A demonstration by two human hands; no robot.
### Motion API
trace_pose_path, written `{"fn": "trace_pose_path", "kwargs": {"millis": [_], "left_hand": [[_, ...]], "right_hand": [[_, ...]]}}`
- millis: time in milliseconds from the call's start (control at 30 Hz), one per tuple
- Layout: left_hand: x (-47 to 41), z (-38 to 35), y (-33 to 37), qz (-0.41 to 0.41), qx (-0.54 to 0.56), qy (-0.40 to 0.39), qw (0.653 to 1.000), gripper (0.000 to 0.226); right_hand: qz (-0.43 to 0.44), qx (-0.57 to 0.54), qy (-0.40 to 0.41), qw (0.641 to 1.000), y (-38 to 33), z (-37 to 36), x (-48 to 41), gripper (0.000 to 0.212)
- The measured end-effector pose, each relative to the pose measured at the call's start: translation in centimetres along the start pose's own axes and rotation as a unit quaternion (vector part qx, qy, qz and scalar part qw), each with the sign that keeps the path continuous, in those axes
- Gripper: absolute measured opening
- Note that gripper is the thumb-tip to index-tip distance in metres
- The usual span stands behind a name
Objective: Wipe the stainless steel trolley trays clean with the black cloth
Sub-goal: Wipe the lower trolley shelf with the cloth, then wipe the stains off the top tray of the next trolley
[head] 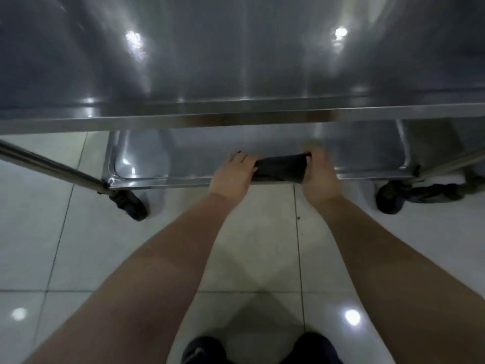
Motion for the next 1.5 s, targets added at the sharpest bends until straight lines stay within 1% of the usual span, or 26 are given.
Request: {"fn": "trace_pose_path", "kwargs": {"millis": [33, 67, 133, 167, 200, 233, 333, 433, 500, 600, 700, 767, 867, 967, 1033, 1100, 1200, 1267, 1333, 1400, 1500], "left_hand": [[0.9, 0.4, 1.3, -0.004, -0.01, -0.01, 1.0, 0.03], [1.9, 1.1, 2.4, -0.004, -0.015, -0.014, 1.0, 0.029], [4.1, 3.3, 4.2, 0.003, -0.032, -0.009, 0.999, 0.029], [5.3, 4.6, 5.3, 0.006, -0.039, -0.006, 0.999, 0.03], [6.5, 6.0, 6.6, 0.002, -0.043, -0.003, 0.999, 0.03], [7.6, 7.6, 8.1, -0.005, -0.042, 0.0, 0.999, 0.028], [10.1, 13.0, 11.6, 0.01, -0.007, 0.01, 1.0, 0.022], [11.4, 19.2, 14.8, 0.029, -0.018, 0.005, 0.999, 0.022], [12.0, 23.9, 17.5, 0.008, -0.012, 0.01, 1.0, 0.023], [13.6, 32.2, 21.6, -0.029, 0.044, 0.02, 0.998, 0.022], [15.8, 40.7, 25.1, -0.084, 0.097, 0.007, 0.992, 0.024], [16.9, 46.8, 27.6, -0.13, 0.094, 0.01, 0.987, 0.03], [18.1, 55.5, 31.7, -0.209, 0.061, 0.041, 0.975, 0.035], [18.4, 62.8, 35.7, -0.276, 0.004, 0.103, 0.956, 0.025], [18.1, 67.3, 38.2, -0.303, -0.031, 0.152, 0.94, 0.016], [17.5, 71.4, 40.7, -0.322, -0.06, 0.197, 0.924, 0.012], [16.6, 76.5, 44.9, -0.34, -0.094, 0.246, 0.903, 0.017], [15.9, 79.0, 47.8, -0.343, -0.096, 0.267, 0.895, 0.022], [15.3, 80.6, 50.8, -0.354, -0.094, 0.283, 0.886, 0.025], [14.8, 81.2, 53.7, -0.361, -0.091, 0.29, 0.882, 0.028], [14.2, 80.9, 58.2, -0.378, -0.069, 0.294, 0.875, 0.027]], "right_hand": [[-0.001, -0.004, -0.007, 1.0, 0.0, 1.2, 1.6, 0.011], [0.013, -0.008, -0.014, 1.0, -0.6, 2.5, 3.2, 0.011], [0.052, 0.015, -0.048, 0.997, -2.4, 5.0, 6.4, 0.027], [0.07, 0.046, -0.062, 0.995, -3.4, 6.3, 7.9, 0.033], [0.081, 0.073, -0.065, 0.992, -4.4, 7.8, 9.3, 0.034], [0.081, 0.086, -0.056, 0.991, -5.4, 9.6, 10.7, 0.03], [0.075, 0.062, -0.004, 0.995, -8.7, 15.7, 14.8, 0.019], [0.075, 0.041, 0.012, 0.996, -12.4, 21.4, 18.3, 0.018], [0.036, 0.009, 0.012, 0.999, -14.7, 25.7, 19.4, 0.018], [-0.024, -0.043, 0.025, 0.998, -19.2, 33.2, 20.6, 0.014], [-0.02, -0.042, 0.038, 0.998, -25.7, 40.7, 22.3, 0.014], [-0.002, -0.032, 0.062, 0.998, -30.3, 45.9, 23.4, 0.018], [0.023, -0.023, 0.114, 0.993, -36.3, 53.4, 25.4, 0.022], [0.054, -0.023, 0.163, 0.985, -40.8, 59.6, 27.3, 0.018], [0.063, -0.02, 0.19, 0.98, -42.7, 63.2, 28.4, 0.015], [0.066, -0.015, 0.218, 0.974, -44.1, 66.8, 29.0, 0.014], [0.077, 0.009, 0.266, 0.961, -46.3, 72.1, 29.9, 0.016], [0.084, 0.025, 0.299, 0.95, -47.4, 75.5, 30.7, 0.017], [0.07, 0.041, 0.323, 0.943, -47.6, 78.5, 31.6, 0.022], [0.057, 0.06, 0.342, 0.936, -47.0, 80.9, 32.7, 0.018], [0.036, 0.098, 0.369, 0.923, -45.4, 84.2, 34.6, 0.02]]}}
Point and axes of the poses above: each hand's wrist, its own x-axis away from the middle knuckle, its own z-axis out of the back of the hand, y = z × x, the point moved 9 cm from there along -x, towards the middle knuckle
